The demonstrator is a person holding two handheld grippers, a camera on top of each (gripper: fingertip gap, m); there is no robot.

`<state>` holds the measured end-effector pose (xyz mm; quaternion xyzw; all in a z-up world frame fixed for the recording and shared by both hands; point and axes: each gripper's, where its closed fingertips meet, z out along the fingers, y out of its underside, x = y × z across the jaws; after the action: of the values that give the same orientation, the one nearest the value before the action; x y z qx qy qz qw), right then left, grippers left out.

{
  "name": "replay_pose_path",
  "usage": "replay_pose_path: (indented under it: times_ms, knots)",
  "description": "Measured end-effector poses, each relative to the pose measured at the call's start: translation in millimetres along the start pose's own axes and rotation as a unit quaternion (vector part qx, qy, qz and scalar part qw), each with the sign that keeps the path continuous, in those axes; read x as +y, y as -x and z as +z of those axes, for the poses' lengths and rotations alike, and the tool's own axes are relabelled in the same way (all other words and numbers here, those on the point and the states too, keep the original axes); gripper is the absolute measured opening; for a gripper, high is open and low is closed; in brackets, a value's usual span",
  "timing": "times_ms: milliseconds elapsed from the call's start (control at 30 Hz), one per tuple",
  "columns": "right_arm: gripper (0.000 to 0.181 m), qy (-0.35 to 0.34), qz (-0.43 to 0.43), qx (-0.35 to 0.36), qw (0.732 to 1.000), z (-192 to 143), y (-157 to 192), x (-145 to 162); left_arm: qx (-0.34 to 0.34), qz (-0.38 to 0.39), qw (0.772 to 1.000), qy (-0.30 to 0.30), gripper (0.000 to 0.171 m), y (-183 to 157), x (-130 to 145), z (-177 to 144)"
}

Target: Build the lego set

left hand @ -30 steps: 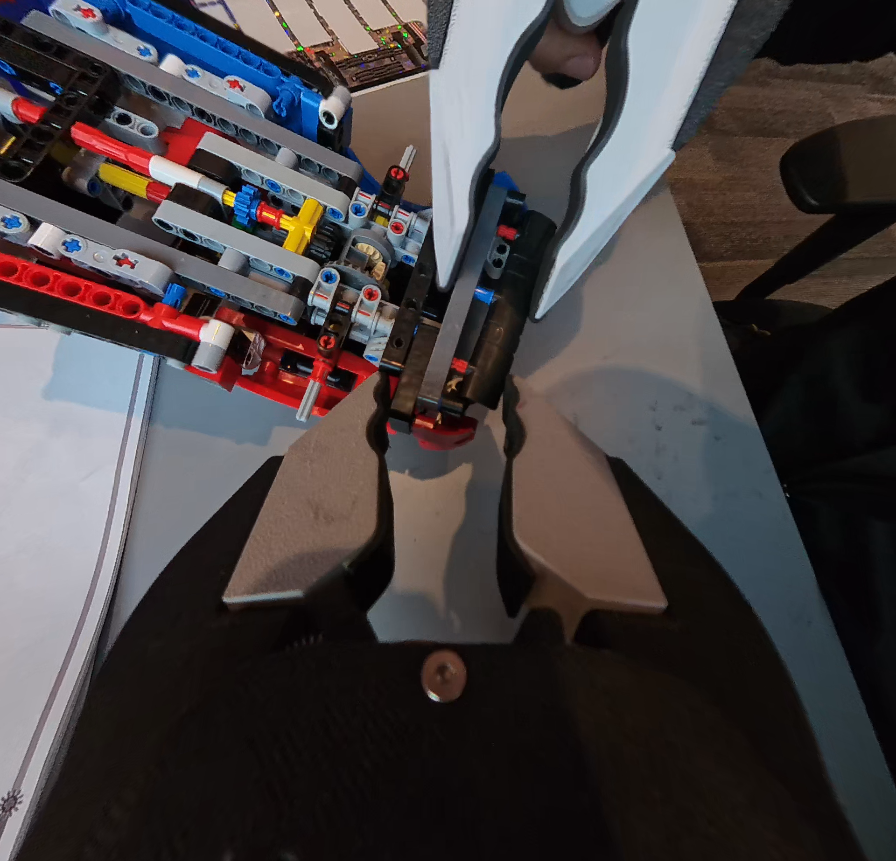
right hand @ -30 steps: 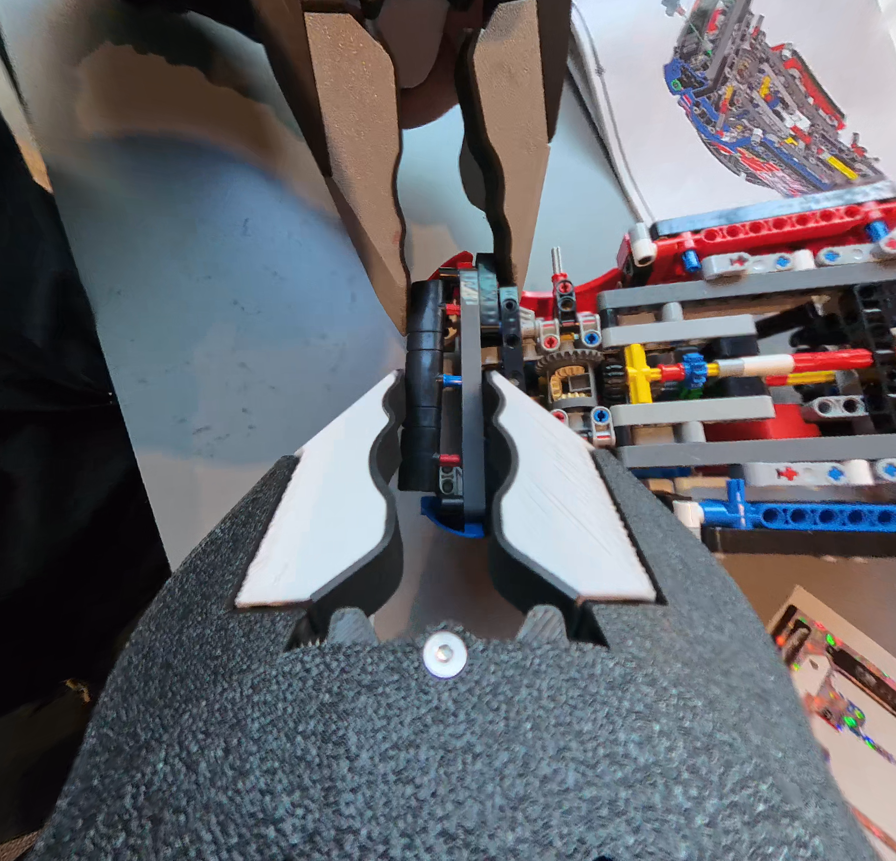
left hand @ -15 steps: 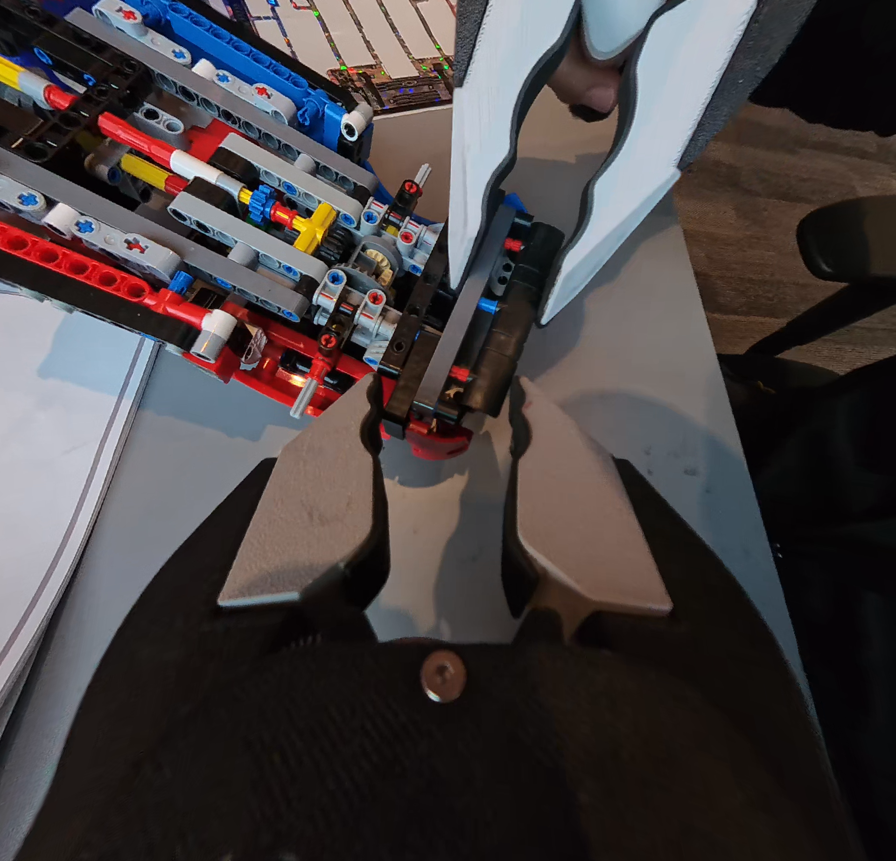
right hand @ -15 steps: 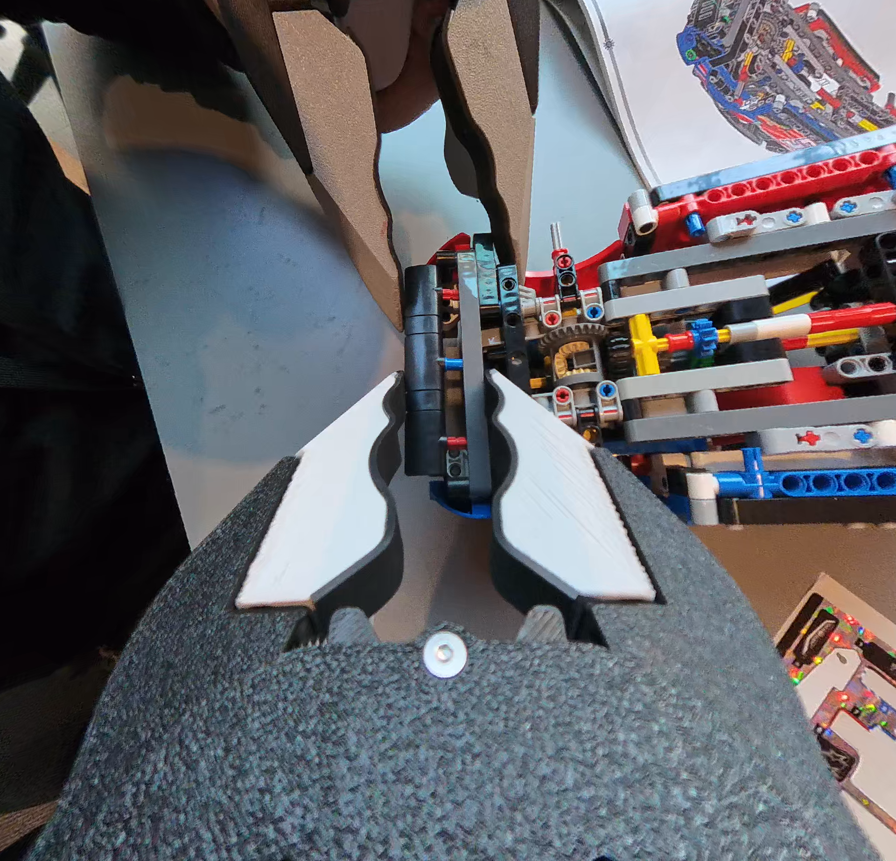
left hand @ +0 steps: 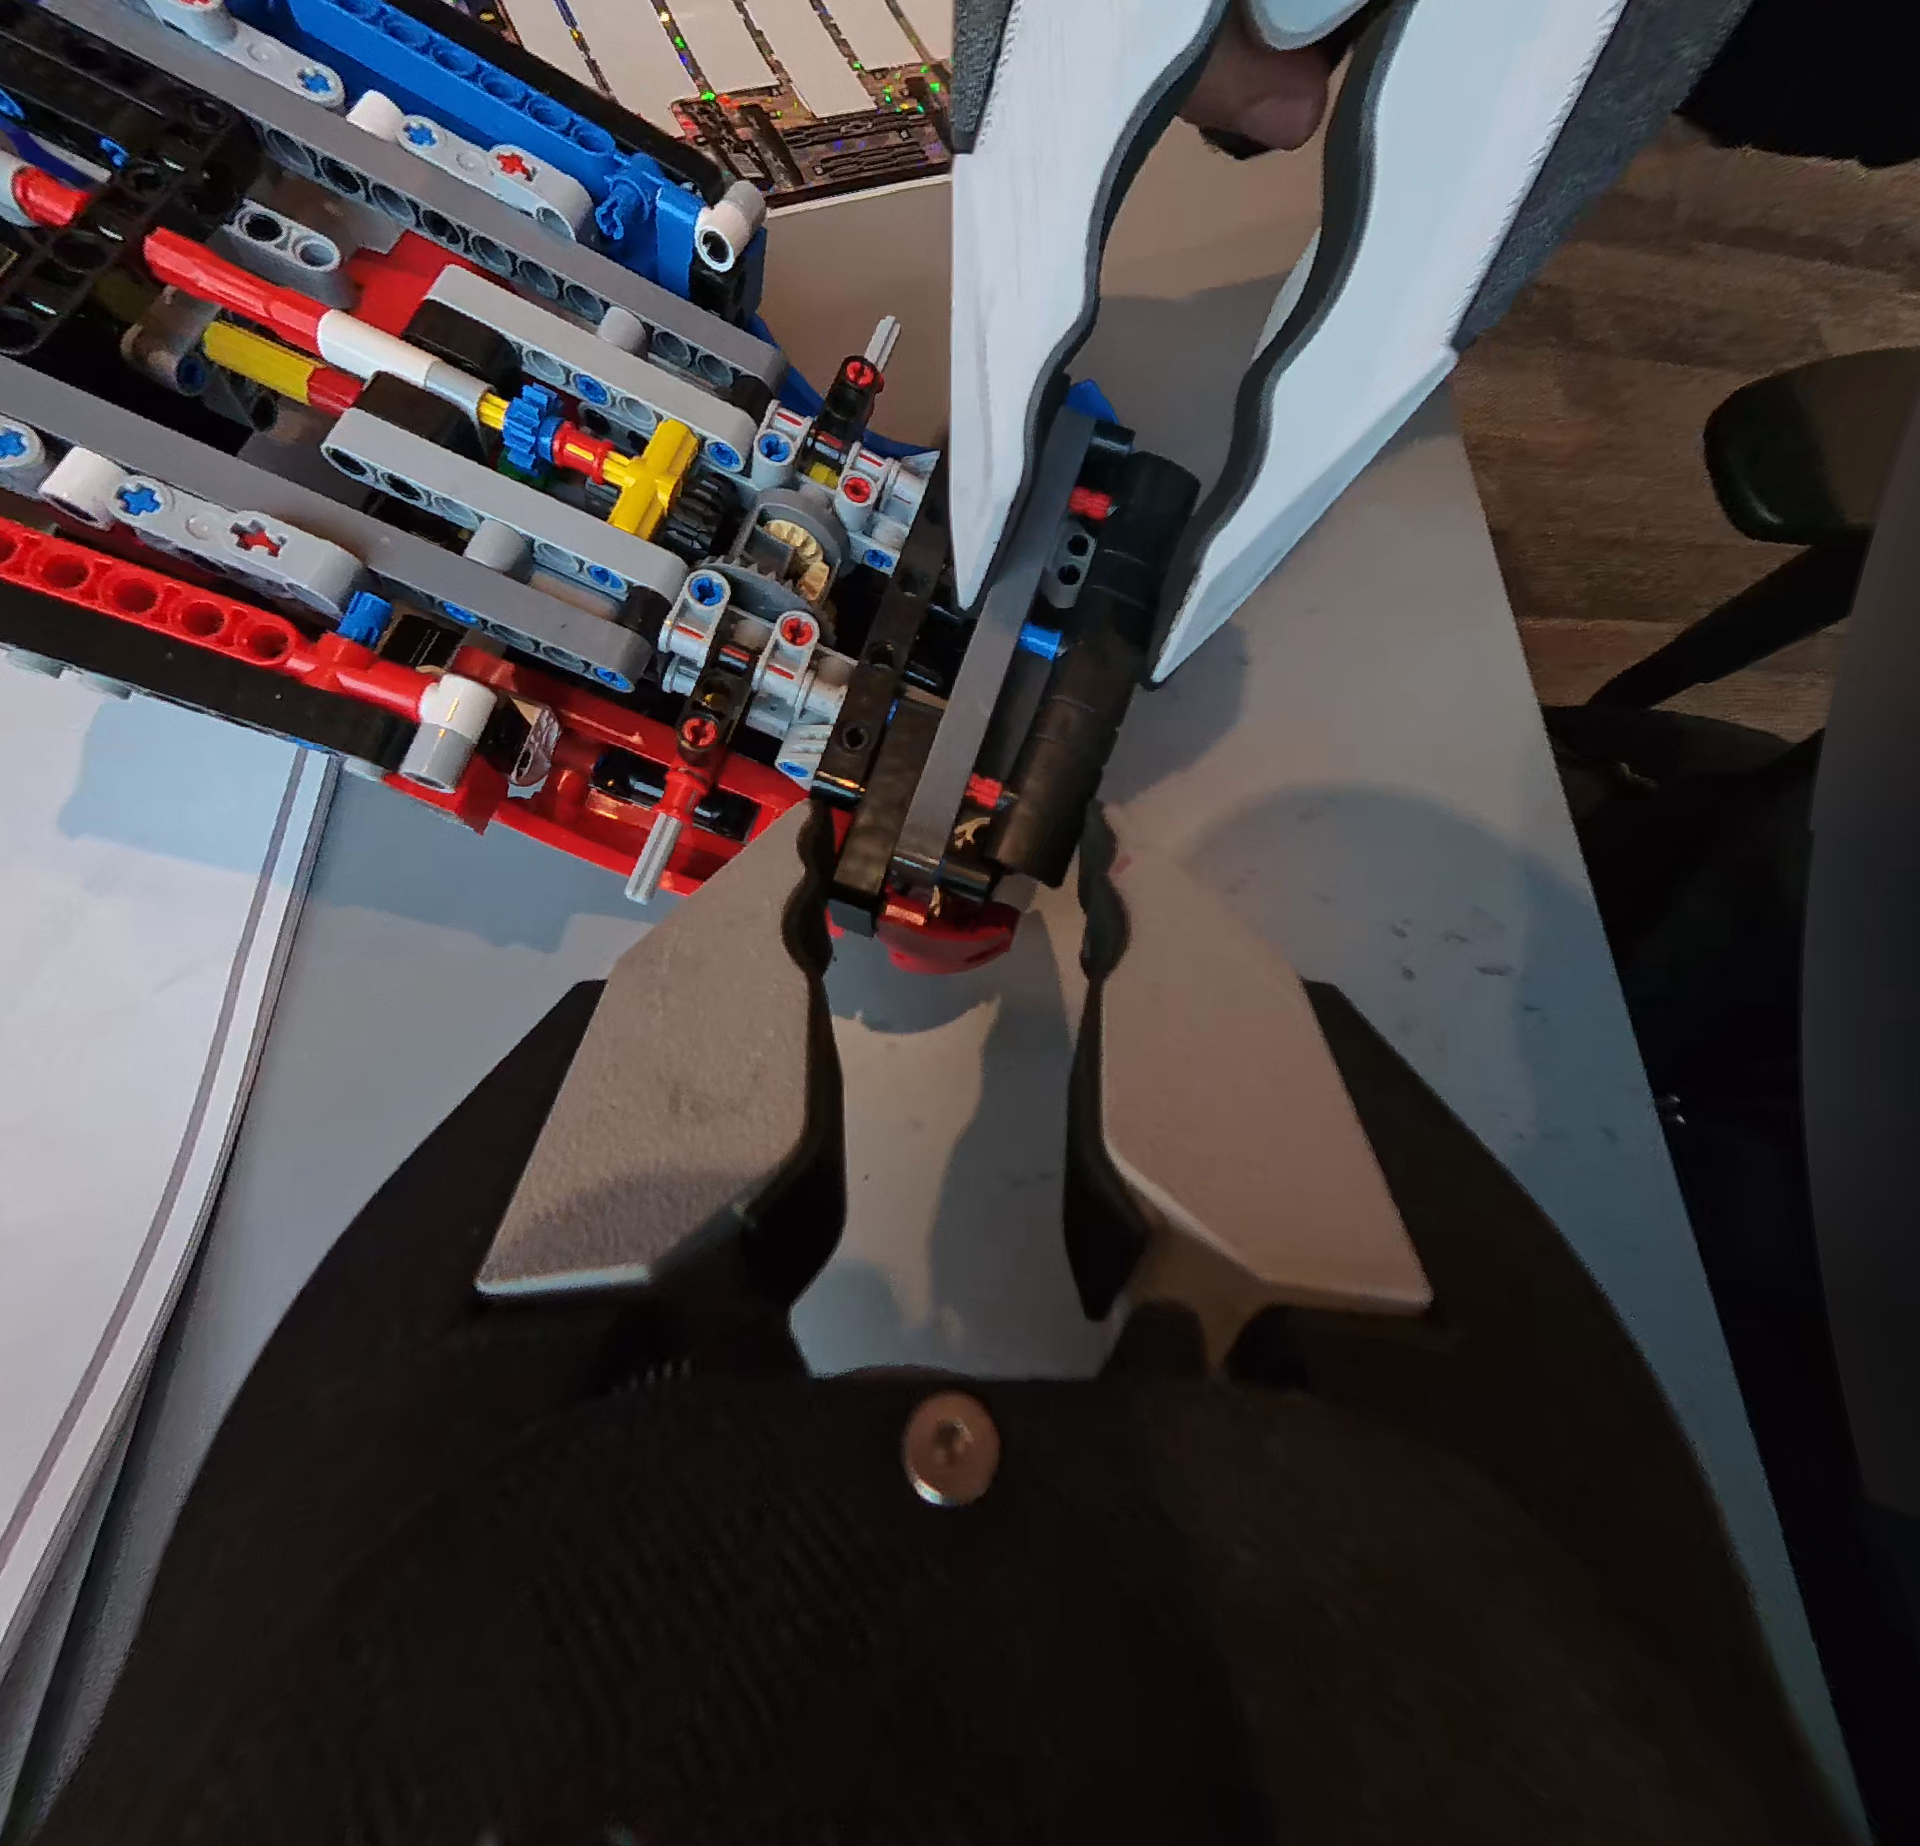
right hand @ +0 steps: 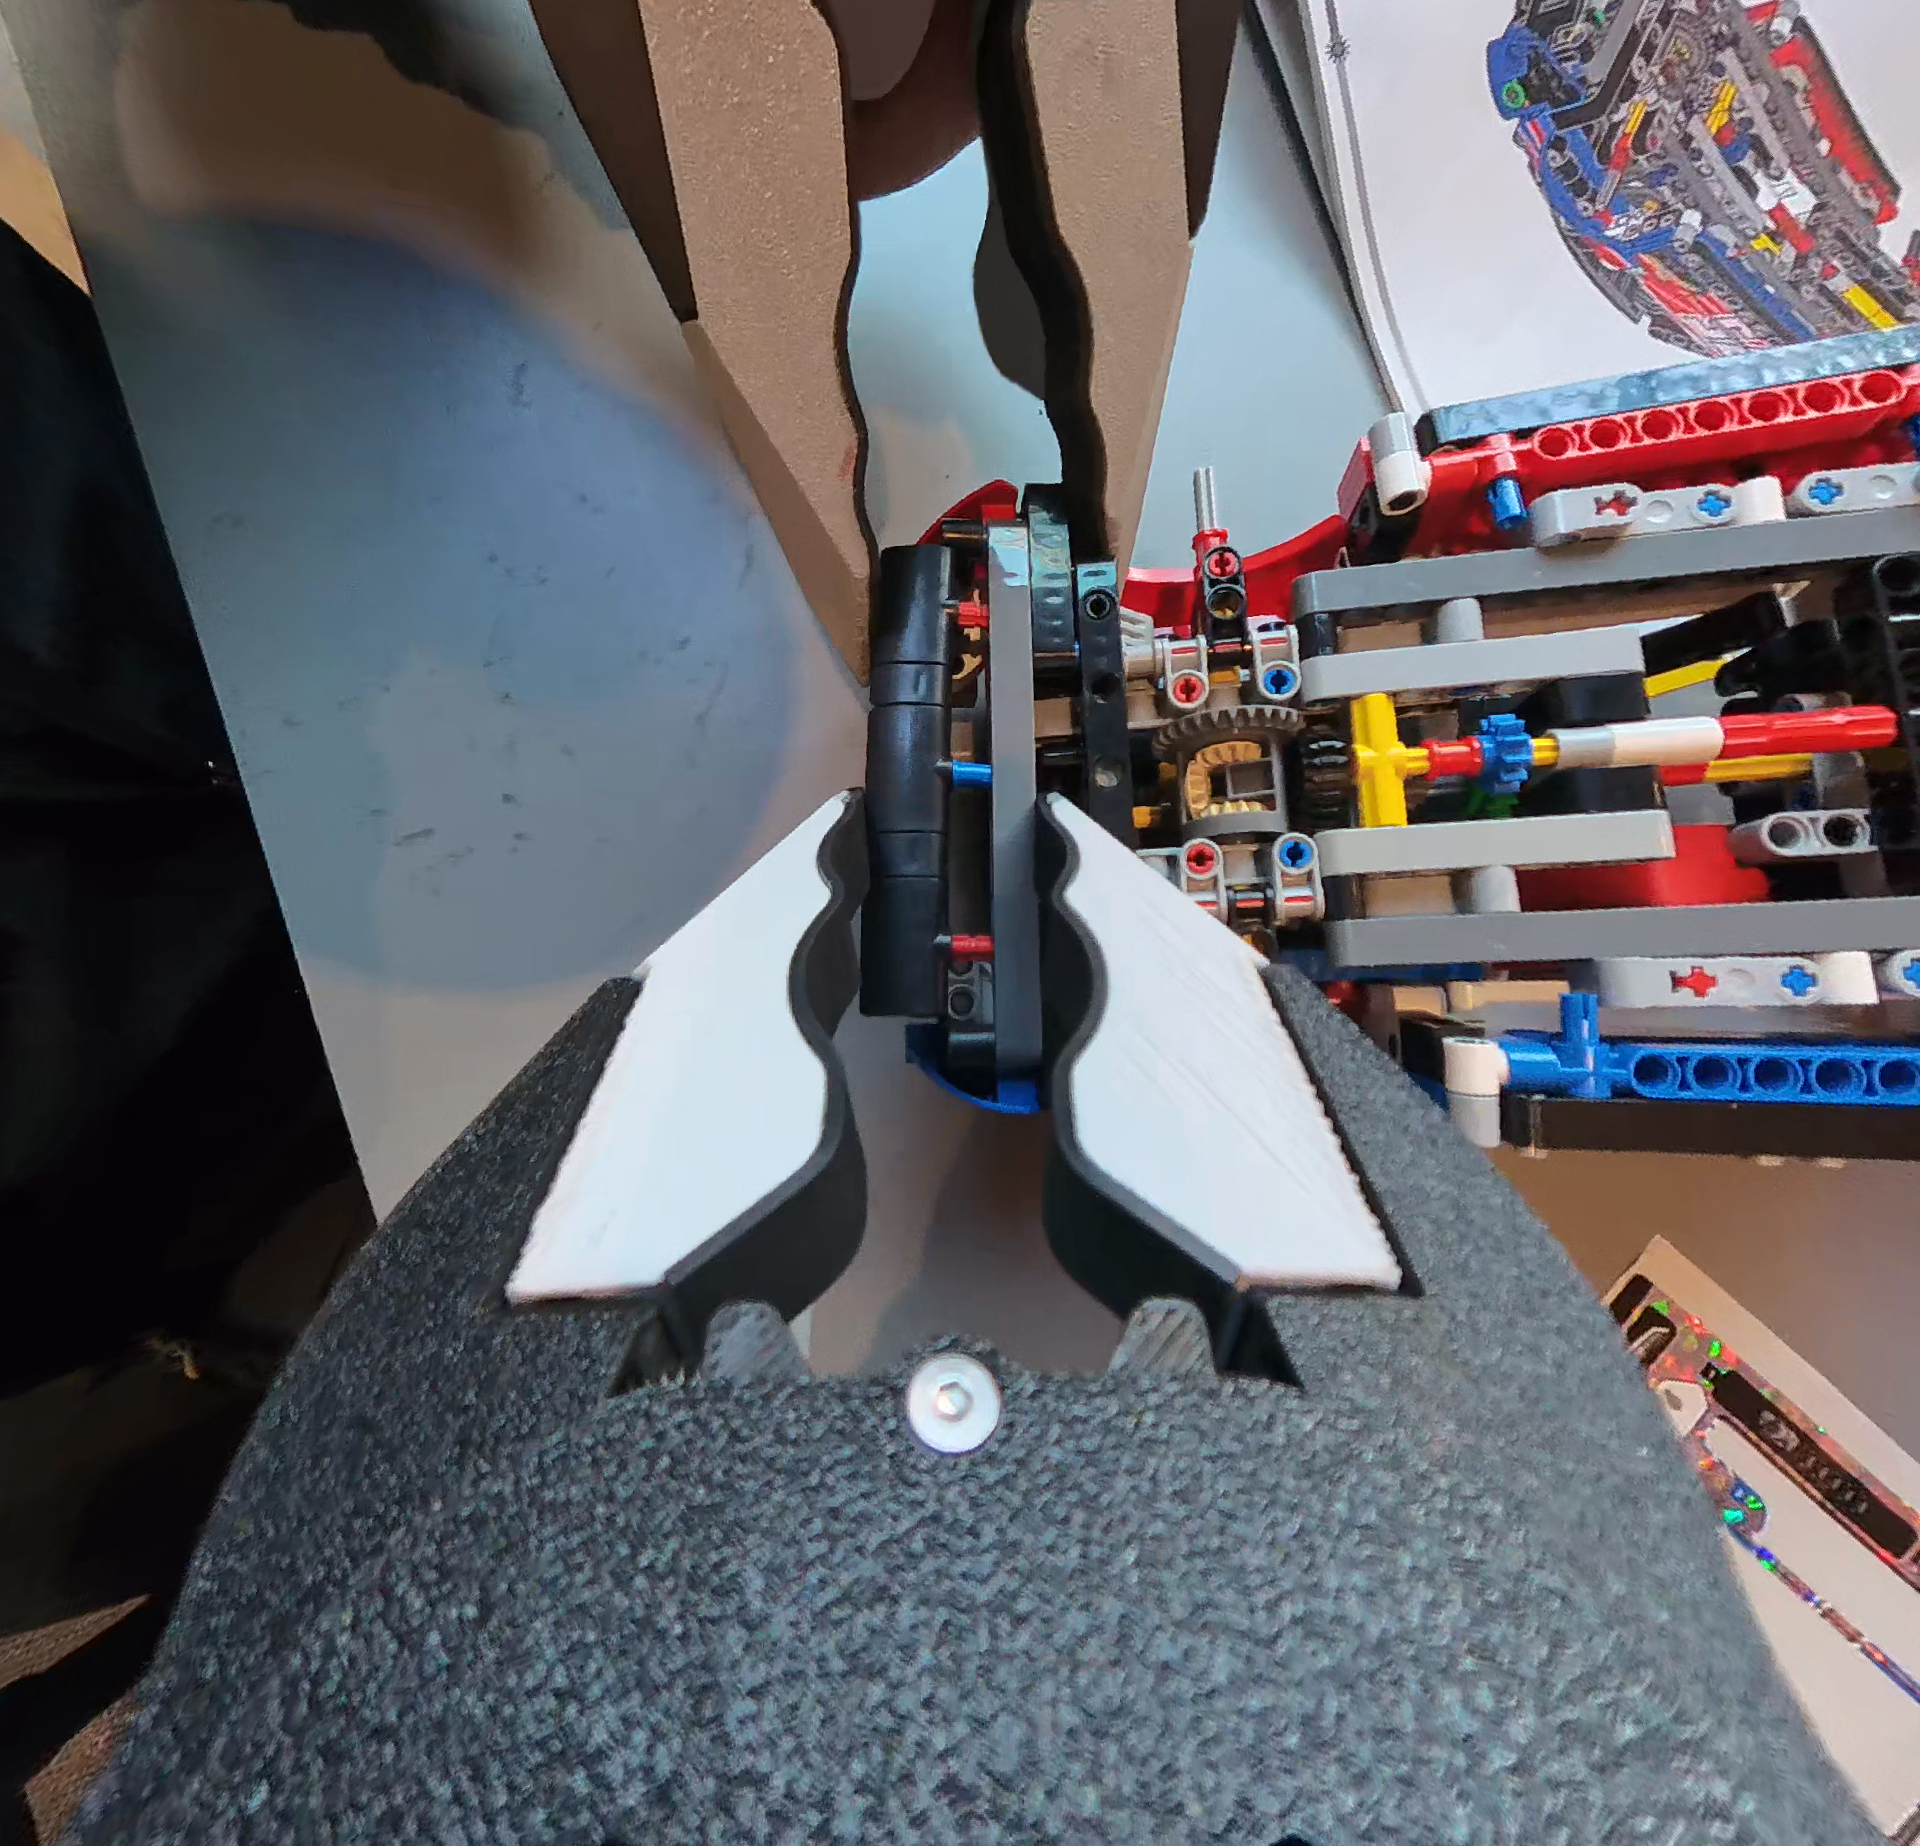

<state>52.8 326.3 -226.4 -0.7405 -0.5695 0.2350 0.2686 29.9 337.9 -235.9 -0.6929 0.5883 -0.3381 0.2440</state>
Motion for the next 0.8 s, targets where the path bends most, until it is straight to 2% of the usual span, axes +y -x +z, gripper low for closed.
replay_pose_path:
  times_ms: [200, 267, 333, 367, 433, 567, 633, 700, 800]
  knots:
    - [0.032, -0.017, 0.031, -0.009, 0.999, 0.0, 0.5, -2.2, -0.005, -0.017, 1.0, -0.01, 0.048, 0.3, -1.7, -0.7]
    - [0.033, -0.024, 0.015, 0.009, 1.0, 1.9, 1.2, -2.9, -0.027, -0.002, 0.999, -0.019, 0.053, 0.8, -1.3, -1.4]
    - [0.032, -0.025, 0.006, 0.022, 0.999, 2.8, 1.6, -3.0, -0.058, 0.028, 0.998, -0.017, 0.065, -2.6, 0.2, -2.7]
    - [0.032, -0.026, 0.01, 0.023, 0.999, 2.7, 1.8, -3.3, -0.084, 0.051, 0.995, -0.015, 0.064, -2.1, 0.5, -4.6]
    - [0.032, -0.031, 0.015, 0.023, 0.999, 2.4, 1.7, -3.4, -0.134, 0.098, 0.986, -0.025, 0.054, -1.9, -3.8, -9.9]
    - [0.032, -0.044, 0.017, 0.031, 0.998, 3.2, 1.6, -4.8, -0.132, 0.145, 0.979, -0.062, 0.029, -22.0, -12.3, -14.0]
    - [0.032, -0.054, 0.03, 0.024, 0.998, 3.5, 1.9, -6.5, -0.158, 0.191, 0.968, -0.046, 0.023, -21.1, -8.1, -10.4]
    - [0.032, -0.063, 0.04, 0.013, 0.997, 3.4, 2.3, -7.9, -0.184, 0.226, 0.956, -0.023, 0.024, -16.7, -5.3, -5.0]
    - [0.032, -0.067, 0.046, 0.007, 0.997, 2.4, 2.7, -7.6, -0.204, 0.259, 0.944, -0.011, 0.009, -12.3, -8.8, -5.0]
